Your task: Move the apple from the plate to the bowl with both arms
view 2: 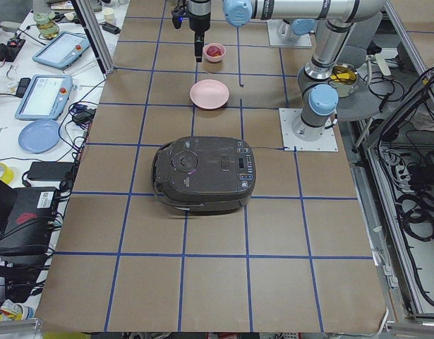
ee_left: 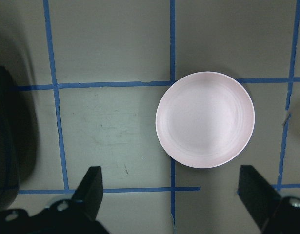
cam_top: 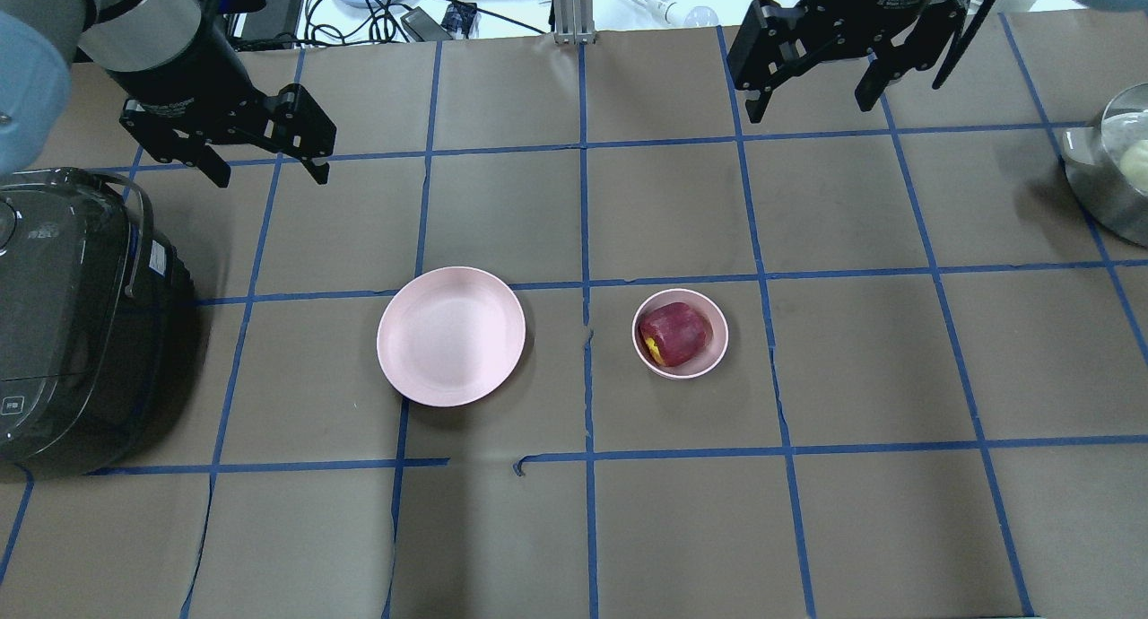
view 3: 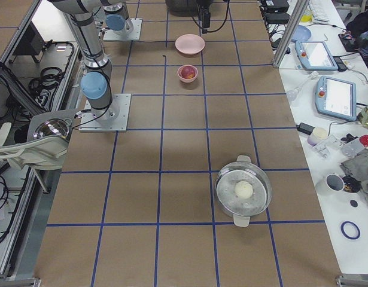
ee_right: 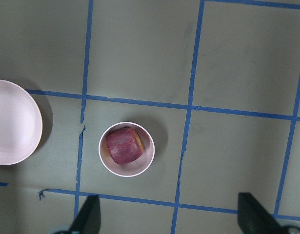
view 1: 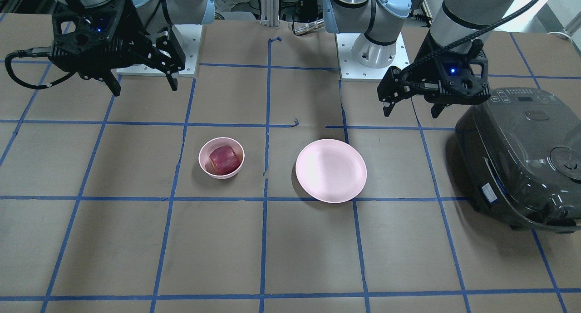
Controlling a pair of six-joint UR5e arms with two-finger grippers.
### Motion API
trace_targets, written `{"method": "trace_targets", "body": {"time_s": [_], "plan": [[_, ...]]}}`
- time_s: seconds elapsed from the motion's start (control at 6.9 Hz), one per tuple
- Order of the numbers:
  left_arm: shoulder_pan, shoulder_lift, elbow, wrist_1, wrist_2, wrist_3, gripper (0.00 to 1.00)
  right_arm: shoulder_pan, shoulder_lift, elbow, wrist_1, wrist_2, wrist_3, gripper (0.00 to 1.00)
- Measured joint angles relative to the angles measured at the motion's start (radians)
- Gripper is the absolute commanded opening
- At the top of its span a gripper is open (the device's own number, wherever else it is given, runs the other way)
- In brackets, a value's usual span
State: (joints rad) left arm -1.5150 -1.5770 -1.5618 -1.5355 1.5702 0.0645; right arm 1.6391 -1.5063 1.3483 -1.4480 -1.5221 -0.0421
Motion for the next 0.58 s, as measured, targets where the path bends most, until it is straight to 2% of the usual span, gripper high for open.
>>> {"method": "trace_targets", "body": {"time_s": [0.58], "plan": [[-0.001,0.0,-0.003,0.0,-0.002,0.0,1.0,-0.001,0.003,0.001,-0.002,-0.007,-0.001,1.0]]}}
